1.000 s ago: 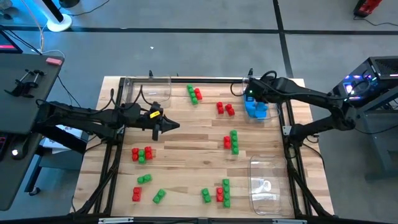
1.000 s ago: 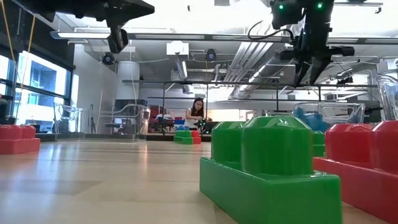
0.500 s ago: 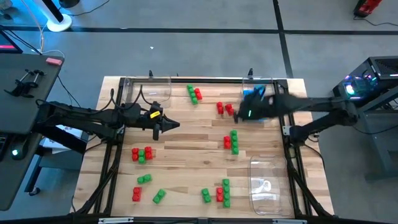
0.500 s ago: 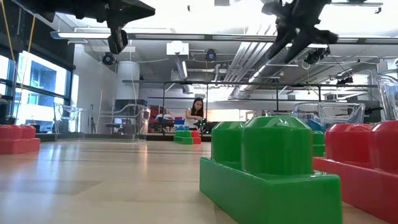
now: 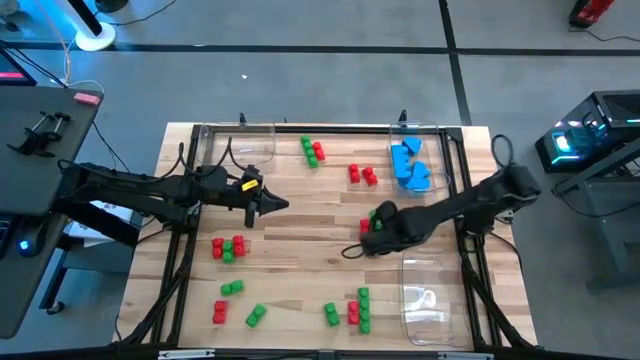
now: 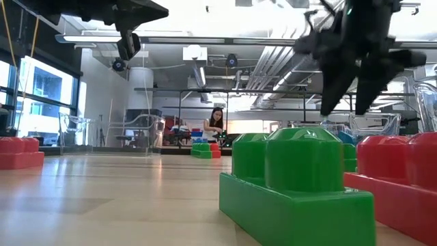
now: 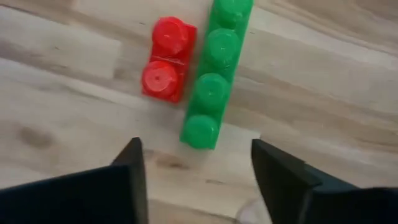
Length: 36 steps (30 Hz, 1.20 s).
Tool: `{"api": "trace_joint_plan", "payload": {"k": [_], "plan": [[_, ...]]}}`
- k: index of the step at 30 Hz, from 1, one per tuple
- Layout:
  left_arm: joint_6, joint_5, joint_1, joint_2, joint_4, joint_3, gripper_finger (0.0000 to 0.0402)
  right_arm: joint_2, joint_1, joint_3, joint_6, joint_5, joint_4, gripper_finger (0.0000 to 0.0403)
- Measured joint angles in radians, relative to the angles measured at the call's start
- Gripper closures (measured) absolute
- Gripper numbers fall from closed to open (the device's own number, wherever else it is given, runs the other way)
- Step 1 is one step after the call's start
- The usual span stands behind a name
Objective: Sort blocks
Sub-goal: Put the green game piece into the top left transparent bin
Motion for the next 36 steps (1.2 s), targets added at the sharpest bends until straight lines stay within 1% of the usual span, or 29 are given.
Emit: {"api": "trace_joint_plan", "payload": {"k": [4,7,12,19,22,25,32,36], "plan": [[0.000,0.018,0.000,0.000,0.000,0.000,0.0401,0.079,-0.039,0.000,-0.005,-0.042,0.009,0.0168],[0.000,0.019,0.000,0.000,0.000,0.000,0.0401,0.112,-0.065,0.000,-0.006,-0.058,0.009,0.0148],[0.000,0.019,0.000,0.000,0.000,0.000,0.0402,0.151,-0.102,0.000,-0.022,-0.119,0.033,0.0144],[0.001,0.019,0.000,0.000,0.000,0.000,0.0401,0.202,-0.141,0.000,-0.046,-0.141,0.045,0.0148],[0.003,0.020,0.000,0.000,0.000,0.000,0.0401,0.222,-0.155,0.003,-0.068,-0.155,0.049,0.0166],[0.010,0.019,0.000,0.000,0.001,0.000,0.0401,0.239,-0.165,0.006,-0.102,-0.162,0.067,0.0197],[0.010,0.020,0.000,0.000,0.002,0.000,0.0401,0.245,-0.177,0.006,-0.179,-0.168,0.090,0.0286],[0.010,0.019,0.000,0.000,0.003,0.000,0.0401,0.247,-0.177,0.005,-0.183,-0.167,0.091,0.0339]]}}
